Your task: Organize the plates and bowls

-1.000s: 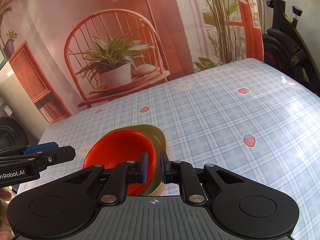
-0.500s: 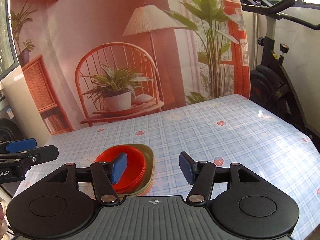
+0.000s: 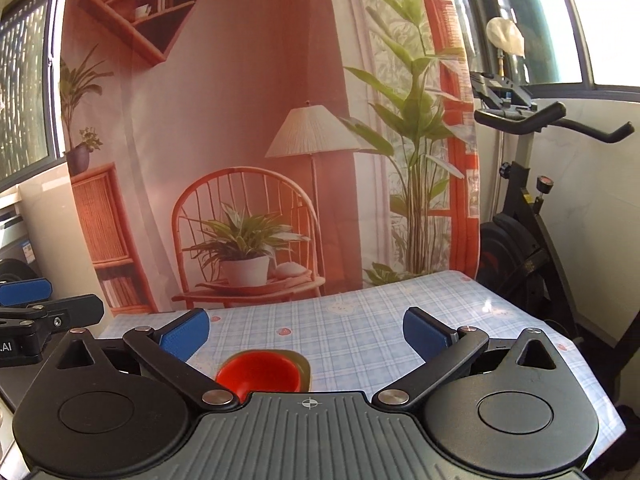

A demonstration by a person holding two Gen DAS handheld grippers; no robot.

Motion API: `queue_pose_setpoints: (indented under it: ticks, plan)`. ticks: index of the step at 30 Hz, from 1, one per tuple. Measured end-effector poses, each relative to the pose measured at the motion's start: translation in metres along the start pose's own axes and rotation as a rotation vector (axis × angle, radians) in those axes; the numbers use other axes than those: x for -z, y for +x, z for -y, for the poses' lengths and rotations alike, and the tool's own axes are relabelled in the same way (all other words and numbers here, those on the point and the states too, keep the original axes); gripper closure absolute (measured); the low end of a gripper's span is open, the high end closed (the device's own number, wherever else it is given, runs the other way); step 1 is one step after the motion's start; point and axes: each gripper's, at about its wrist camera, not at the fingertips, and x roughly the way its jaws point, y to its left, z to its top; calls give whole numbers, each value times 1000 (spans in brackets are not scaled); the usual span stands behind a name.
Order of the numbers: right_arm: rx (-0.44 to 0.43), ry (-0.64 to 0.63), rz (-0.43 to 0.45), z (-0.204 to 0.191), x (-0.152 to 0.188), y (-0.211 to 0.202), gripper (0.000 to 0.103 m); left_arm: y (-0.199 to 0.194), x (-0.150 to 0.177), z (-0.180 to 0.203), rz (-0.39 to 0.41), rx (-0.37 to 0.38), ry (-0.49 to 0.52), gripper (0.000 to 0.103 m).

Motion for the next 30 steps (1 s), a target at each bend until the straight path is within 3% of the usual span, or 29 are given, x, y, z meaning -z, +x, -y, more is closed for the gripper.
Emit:
queue_pose_setpoints:
  ticks: [12,30]
  plan:
    - [17,-12,88,-5,-25,-57,0,-31,-10,-8,44,-29,-22,9]
    - [11,3,79,-2,-24,-61,0,-31,-10,-2,50,-78,27,9]
